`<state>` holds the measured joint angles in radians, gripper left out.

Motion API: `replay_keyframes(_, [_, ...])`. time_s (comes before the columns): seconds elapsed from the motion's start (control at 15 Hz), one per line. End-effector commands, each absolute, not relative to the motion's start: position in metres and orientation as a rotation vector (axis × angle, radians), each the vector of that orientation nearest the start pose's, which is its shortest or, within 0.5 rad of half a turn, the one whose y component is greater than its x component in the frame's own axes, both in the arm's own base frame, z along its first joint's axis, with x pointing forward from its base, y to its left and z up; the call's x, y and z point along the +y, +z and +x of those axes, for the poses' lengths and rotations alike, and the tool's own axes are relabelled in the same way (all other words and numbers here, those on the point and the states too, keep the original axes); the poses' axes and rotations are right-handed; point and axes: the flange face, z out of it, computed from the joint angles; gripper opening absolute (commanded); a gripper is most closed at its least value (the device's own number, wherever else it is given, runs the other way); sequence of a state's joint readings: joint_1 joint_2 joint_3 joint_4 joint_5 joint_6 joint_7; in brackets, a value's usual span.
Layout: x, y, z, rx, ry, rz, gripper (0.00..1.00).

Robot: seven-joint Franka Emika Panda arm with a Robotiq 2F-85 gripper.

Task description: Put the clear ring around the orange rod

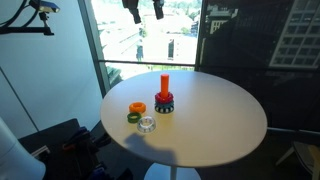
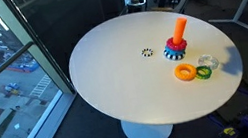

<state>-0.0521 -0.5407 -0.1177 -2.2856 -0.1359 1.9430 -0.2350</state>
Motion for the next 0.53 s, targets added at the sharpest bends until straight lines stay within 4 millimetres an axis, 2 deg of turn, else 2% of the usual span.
replay_keyframes(0.0, [-0.086, 0.572, 0.4, -0.182, -0.289, -3.23, 1.0])
replay_keyframes(0.47, [-0.069, 0.562, 0.411, -0.216, -0.216, -3.198, 1.0])
